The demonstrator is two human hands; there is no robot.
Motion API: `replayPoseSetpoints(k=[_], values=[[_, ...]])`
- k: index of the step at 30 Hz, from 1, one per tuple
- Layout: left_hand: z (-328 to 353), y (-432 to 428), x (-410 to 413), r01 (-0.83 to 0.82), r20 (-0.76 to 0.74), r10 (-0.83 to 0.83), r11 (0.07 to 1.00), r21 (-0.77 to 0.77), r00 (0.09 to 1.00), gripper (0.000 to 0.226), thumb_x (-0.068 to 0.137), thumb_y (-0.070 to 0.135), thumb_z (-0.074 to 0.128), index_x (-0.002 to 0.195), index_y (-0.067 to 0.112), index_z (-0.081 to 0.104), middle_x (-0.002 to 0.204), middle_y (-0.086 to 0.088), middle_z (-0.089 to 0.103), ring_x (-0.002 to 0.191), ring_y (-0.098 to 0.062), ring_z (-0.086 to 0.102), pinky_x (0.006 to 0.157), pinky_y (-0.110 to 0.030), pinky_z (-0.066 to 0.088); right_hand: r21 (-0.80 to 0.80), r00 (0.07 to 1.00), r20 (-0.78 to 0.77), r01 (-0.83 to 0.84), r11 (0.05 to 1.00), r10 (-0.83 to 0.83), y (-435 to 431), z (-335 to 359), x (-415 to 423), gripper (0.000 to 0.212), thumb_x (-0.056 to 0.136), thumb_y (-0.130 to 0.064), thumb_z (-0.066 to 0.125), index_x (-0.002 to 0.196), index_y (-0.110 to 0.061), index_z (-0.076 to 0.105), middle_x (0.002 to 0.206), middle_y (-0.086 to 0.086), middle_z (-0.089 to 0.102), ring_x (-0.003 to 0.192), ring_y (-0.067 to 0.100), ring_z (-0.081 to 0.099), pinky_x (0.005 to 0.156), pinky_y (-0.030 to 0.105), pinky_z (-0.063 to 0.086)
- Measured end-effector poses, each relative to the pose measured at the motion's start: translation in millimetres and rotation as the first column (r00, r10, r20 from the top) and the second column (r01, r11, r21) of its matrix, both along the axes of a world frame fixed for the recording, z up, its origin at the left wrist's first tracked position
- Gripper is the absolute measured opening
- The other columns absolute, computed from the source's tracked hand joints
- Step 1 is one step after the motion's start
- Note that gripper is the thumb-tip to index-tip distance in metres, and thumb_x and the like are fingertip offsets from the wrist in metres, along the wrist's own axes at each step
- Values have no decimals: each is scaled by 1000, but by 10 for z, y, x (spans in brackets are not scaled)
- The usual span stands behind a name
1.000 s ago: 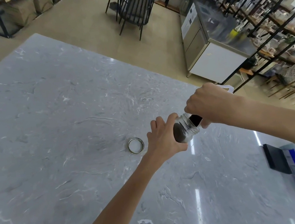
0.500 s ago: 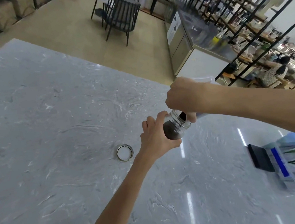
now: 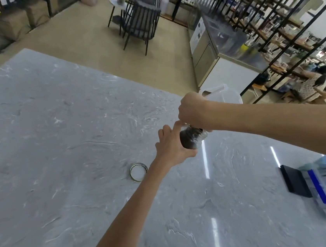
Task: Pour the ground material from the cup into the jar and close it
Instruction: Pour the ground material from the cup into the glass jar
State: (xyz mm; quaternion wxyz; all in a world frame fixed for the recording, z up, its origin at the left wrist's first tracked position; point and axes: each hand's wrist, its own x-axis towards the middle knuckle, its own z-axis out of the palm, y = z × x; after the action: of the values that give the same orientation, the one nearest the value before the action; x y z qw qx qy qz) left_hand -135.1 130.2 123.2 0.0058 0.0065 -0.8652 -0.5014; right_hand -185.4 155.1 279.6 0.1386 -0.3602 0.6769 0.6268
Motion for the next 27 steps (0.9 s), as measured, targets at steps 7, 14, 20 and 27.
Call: replayPoseSetpoints(k=[7, 14, 20, 27], values=[[-45, 1, -6, -10, -14, 11, 1000, 29, 1000, 87, 63, 45, 85, 132, 39, 32, 111, 2, 30, 115, -23, 32, 87, -47, 47, -90, 999, 6, 32, 995, -32, 96, 182, -81, 51, 66, -47, 86, 60, -21, 42, 58, -7, 45, 49, 9, 37, 41, 23, 25], [13, 23, -8, -18, -79, 24, 997, 76, 997, 88, 64, 44, 87, 133, 38, 32, 111, 2, 30, 113, -23, 32, 87, -47, 47, -114, 994, 1, 111, 987, -112, 121, 316, -74, 41, 66, -50, 84, 82, -20, 62, 60, -8, 46, 49, 9, 37, 43, 23, 25], [71, 20, 24, -22, -54, 25, 998, 54, 998, 87, 65, 42, 86, 135, 36, 34, 113, 0, 32, 117, -26, 34, 89, -49, 49, -74, 994, 13, 109, 991, -109, 125, 291, -66, 42, 66, -47, 85, 73, -22, 52, 60, -8, 46, 49, 9, 37, 43, 23, 26], [57, -18, 83, -29, -17, 30, 998, 52, 999, 86, 67, 42, 85, 137, 35, 36, 116, -2, 35, 118, -26, 33, 90, -48, 48, -61, 996, 12, 88, 994, -87, 58, 272, -60, 42, 63, -49, 84, 82, -20, 60, 61, -8, 48, 51, 10, 39, 43, 23, 26]])
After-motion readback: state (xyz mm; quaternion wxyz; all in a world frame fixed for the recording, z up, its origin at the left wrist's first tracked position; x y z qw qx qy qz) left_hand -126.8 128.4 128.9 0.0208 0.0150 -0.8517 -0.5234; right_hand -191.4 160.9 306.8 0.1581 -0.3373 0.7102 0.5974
